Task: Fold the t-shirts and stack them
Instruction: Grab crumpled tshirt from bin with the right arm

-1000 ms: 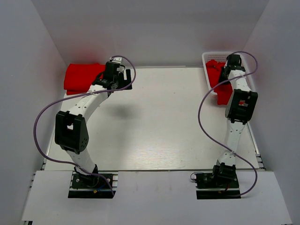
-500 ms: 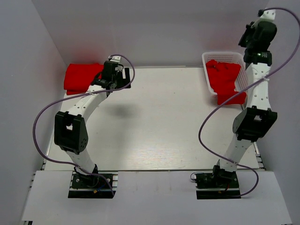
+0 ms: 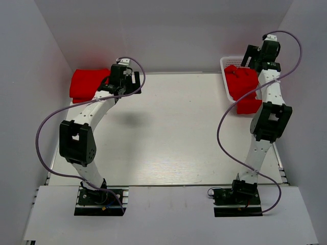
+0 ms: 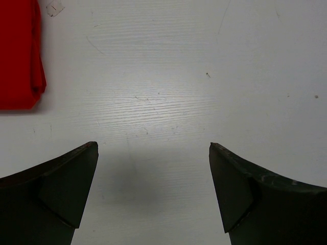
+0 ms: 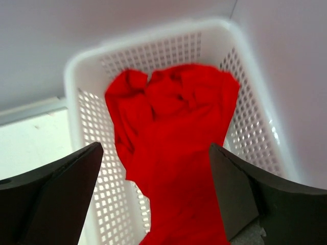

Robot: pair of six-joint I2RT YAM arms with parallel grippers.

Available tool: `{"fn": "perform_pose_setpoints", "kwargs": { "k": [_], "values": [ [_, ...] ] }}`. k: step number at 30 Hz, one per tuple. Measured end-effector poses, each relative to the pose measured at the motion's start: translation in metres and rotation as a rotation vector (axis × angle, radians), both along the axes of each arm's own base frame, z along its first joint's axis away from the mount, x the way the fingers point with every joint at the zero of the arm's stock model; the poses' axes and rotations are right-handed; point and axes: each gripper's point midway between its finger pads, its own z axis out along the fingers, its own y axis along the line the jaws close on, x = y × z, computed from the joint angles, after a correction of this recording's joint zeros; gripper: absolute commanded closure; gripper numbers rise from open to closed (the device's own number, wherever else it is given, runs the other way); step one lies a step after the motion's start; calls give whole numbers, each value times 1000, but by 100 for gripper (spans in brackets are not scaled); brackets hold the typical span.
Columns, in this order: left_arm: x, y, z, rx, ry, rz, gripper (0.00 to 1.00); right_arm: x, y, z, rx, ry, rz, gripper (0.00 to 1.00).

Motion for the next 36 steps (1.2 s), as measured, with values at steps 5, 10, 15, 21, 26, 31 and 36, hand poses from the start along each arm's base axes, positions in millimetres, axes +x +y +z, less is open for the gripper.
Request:
{"fn": "perform_pose_setpoints", "kwargs": {
  "k": [5,10,15,21,26,31,36],
  "values": [
    [7,-1,-6,0,19,-1,0,3,-4,-56,13,119,-16,9],
    [12,-1,-22,7,66,5,0,0,-4,-135,41,279,-20,9],
    [11,3,-35,15,112,14,0,-15,-1,-216,79,463,-30,9],
    [11,5,-39,14,129,23,0,-11,-4,-205,89,449,-62,41],
    [10,5,-40,13,133,25,0,-23,3,-213,136,504,-64,58],
    [7,6,-46,16,144,25,0,-28,7,-215,153,523,-51,100],
    [5,7,-48,20,144,23,0,-28,9,-209,165,506,-39,100]
  ]
}}
